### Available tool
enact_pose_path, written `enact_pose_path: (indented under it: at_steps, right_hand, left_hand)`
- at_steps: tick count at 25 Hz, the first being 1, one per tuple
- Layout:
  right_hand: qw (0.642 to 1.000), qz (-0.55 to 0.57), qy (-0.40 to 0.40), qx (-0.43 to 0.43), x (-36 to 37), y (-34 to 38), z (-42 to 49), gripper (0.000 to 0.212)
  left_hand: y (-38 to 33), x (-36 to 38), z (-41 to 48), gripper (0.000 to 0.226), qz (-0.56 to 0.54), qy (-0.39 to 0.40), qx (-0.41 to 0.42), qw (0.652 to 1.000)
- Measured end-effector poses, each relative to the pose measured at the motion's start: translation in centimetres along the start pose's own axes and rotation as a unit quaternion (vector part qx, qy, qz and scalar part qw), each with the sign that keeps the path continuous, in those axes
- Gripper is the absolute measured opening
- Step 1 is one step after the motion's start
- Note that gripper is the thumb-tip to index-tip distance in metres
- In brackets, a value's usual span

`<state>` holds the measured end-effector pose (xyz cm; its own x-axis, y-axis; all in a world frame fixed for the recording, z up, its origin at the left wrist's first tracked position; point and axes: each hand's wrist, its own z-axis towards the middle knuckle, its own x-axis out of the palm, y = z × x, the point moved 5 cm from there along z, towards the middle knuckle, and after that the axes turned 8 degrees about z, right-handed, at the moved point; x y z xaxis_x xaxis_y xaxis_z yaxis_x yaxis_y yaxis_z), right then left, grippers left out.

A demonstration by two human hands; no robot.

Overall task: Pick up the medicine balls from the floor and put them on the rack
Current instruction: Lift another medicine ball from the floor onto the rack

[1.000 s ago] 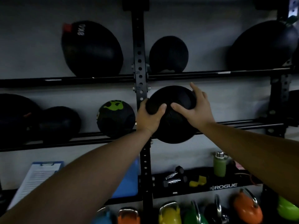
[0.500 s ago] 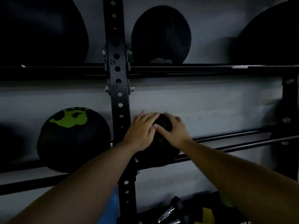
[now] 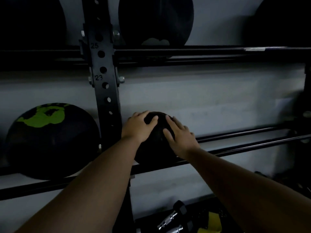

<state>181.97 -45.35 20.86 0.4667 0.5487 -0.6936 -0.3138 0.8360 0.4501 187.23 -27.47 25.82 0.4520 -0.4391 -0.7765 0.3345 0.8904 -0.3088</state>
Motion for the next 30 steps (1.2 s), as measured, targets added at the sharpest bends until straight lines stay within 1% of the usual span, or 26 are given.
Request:
enact_pose_path:
  at_steps: [2, 3, 5, 7, 10, 13, 17, 20, 21, 24, 26, 28, 30]
  right_hand:
    - [0.999, -0.014, 0.043, 0.008, -1.3, -1.3, -4.1, 0.072]
    - [0.998, -0.024, 0.049, 0.006, -2.6, -1.6, -6.4, 0.073]
    - [0.999, -0.025, 0.045, 0.013, -6.6, -1.4, -10.7, 0.068]
    - [0.998, -0.032, 0.042, 0.017, -11.3, -0.6, -15.3, 0.059]
    - [0.997, -0.058, 0.043, -0.011, -17.4, 0.7, -22.0, 0.051]
    - [0.998, -0.041, 0.043, -0.015, -23.7, 1.0, -28.9, 0.047]
    - [0.997, -0.055, 0.058, 0.021, -29.7, -0.1, -36.1, 0.051]
    - [0.998, -0.015, 0.043, 0.048, -33.0, -0.3, -40.7, 0.054]
    - [0.998, 0.0, 0.036, 0.057, -33.9, -0.2, -42.2, 0.054]
    - [0.997, 0.006, 0.026, 0.075, -36.3, 1.1, -46.6, 0.053]
    - [0.996, 0.0, 0.023, 0.088, -37.5, 2.1, -49.1, 0.051]
    - [0.995, -0.016, 0.024, 0.1, -38.2, 3.4, -52.2, 0.051]
    - [0.992, -0.029, 0.033, 0.118, -38.2, 4.7, -55.5, 0.048]
  left_hand:
    - [-0.4, -0.6, -3.1, 0.076, 0.037, 0.017, -0.017, 0.999]
    - [-1.0, -1.0, -5.7, 0.074, 0.05, 0.019, -0.006, 0.999]
    - [-3.7, -1.9, -12.0, 0.063, 0.066, 0.015, 0.05, 0.996]
    - [-7.5, -3.1, -18.5, 0.05, 0.06, 0.037, 0.083, 0.994]
    - [-12.7, -6.3, -26.4, 0.038, 0.047, 0.046, 0.081, 0.995]
    - [-16.8, -10.4, -33.2, 0.033, 0.067, 0.063, 0.072, 0.993]
    - [-20.3, -14.6, -39.2, 0.041, 0.085, 0.071, 0.075, 0.991]
    - [-22.8, -16.4, -42.3, 0.055, 0.082, 0.08, 0.087, 0.99]
    - [-23.7, -16.7, -43.4, 0.057, 0.078, 0.085, 0.095, 0.989]
    - [-26.3, -17.4, -46.6, 0.048, 0.089, 0.095, 0.131, 0.983]
    - [-27.5, -18.2, -48.4, 0.046, 0.089, 0.099, 0.141, 0.981]
    - [-28.1, -18.8, -51.1, 0.048, 0.08, 0.107, 0.148, 0.98]
    - [-28.0, -19.0, -54.4, 0.056, 0.076, 0.126, 0.161, 0.976]
